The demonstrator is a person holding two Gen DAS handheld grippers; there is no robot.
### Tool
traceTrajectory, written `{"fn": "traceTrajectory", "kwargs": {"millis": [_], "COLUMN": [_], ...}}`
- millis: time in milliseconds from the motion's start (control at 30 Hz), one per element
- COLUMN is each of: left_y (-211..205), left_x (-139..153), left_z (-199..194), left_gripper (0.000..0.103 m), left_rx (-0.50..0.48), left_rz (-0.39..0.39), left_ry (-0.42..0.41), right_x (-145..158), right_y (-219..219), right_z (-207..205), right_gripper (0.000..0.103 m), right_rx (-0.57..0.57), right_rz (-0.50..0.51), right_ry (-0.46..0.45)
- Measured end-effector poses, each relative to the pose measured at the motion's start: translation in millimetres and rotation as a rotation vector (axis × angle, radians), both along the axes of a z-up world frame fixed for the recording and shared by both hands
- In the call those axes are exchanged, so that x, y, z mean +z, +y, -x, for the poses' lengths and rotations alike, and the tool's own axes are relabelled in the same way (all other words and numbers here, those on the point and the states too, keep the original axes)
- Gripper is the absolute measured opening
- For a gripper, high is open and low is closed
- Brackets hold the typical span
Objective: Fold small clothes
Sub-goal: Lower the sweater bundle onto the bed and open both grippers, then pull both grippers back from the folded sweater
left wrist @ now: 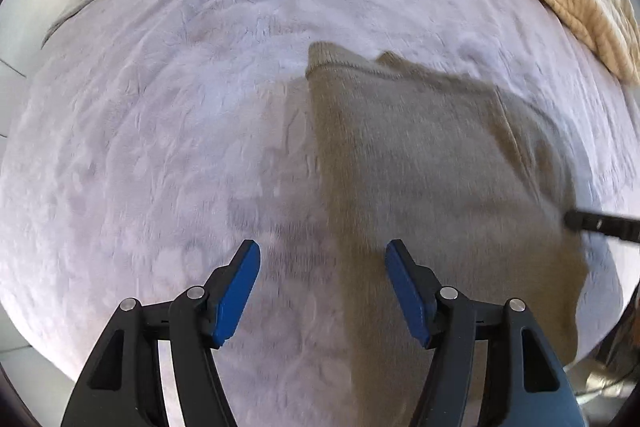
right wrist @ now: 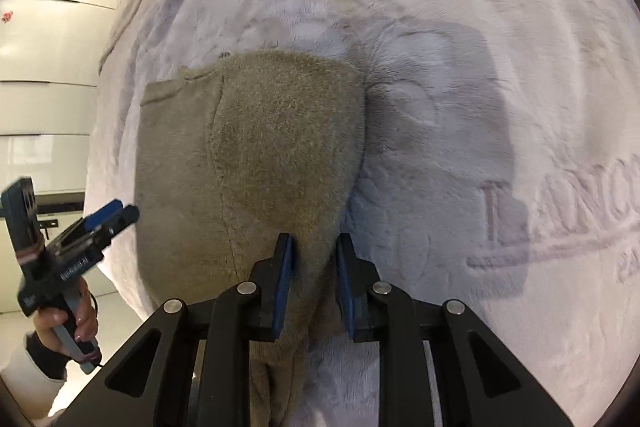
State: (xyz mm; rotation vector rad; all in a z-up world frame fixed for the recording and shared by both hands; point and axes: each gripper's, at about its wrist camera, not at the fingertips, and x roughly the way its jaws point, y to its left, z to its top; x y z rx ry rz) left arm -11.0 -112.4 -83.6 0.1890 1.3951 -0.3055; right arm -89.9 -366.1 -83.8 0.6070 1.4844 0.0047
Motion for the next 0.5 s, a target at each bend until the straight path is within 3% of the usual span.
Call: {"fn": "traceTrajectory", "kwargs": {"millis": [233, 367, 500], "left_y": [12, 18, 20], "left_x": [-5, -10, -10], "left_z": [37, 44, 50], "left_gripper": [0.067, 0.067, 0.067], "left_rx": [-0.004, 0.022, 0.015], "left_rz": [0.039, 0.073, 0.088], "left_ry": [0.077, 0.1, 0.091], "right_x": [23, 10, 1], "right_y": [35, 66, 82], "right_z": [20, 33, 52], "right_gripper": [0.026, 0.03, 0.03], "right_rx": [0.033, 0.056, 0.108], "right_rz": [-0.069, -0.085, 0.017], "right_ry": [-0.018, 0.04, 0.086]}}
